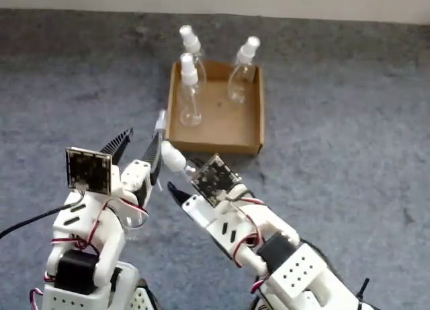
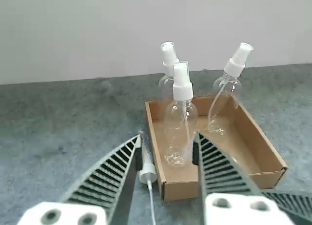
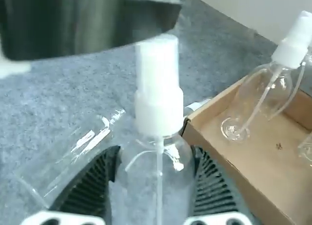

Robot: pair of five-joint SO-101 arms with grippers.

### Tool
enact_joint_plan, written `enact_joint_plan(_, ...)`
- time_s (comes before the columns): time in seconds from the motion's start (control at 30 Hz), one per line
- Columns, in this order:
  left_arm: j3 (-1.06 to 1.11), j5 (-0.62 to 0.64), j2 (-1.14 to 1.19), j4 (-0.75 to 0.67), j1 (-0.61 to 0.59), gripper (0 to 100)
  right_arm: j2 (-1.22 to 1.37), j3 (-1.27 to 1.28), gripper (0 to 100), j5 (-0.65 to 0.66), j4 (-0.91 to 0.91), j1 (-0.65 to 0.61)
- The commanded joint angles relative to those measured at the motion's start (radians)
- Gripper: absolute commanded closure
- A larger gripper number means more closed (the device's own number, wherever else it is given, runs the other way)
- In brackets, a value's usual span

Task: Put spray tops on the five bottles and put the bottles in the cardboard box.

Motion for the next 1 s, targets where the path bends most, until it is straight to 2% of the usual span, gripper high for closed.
enact_joint_plan(0.0, -0.065, -0.008, 0.001, 0.031, -0.059, 84, -0.036, -0.058, 99.5, 0.008, 0.021, 0.088)
enact_joint_plan(0.2, -0.077, -0.012, 0.002, 0.106, -0.065, 83, 0.13, -0.341, 99.5, -0.124, 0.018, 0.265)
enact_joint_plan(0.27, -0.051, -0.018, 0.004, 0.103, -0.021, 84, 0.24, -0.476, 99.5, -0.149, 0.044, 0.289)
enact_joint_plan(0.37, -0.012, -0.098, 0.012, 0.1, 0.093, 84, 0.414, -0.687, 99.5, -0.207, 0.151, 0.291)
enact_joint_plan(0.47, 0.008, -0.121, 0.012, 0.1, 0.17, 83, 0.553, -0.857, 99.5, -0.292, 0.246, 0.278)
enact_joint_plan(0.6, 0.005, -0.121, 0.012, 0.101, 0.17, 80, 0.668, -1.017, 99.5, -0.351, 0.392, 0.219)
enact_joint_plan(0.73, 0.007, -0.121, 0.012, 0.106, 0.176, 71, 0.694, -1.096, 99.5, -0.353, 0.483, 0.136)
enact_joint_plan(0.97, 0.039, -0.123, 0.013, 0.075, 0.139, 72, 0.693, -1.122, 99.5, -0.325, 0.645, 0.074)
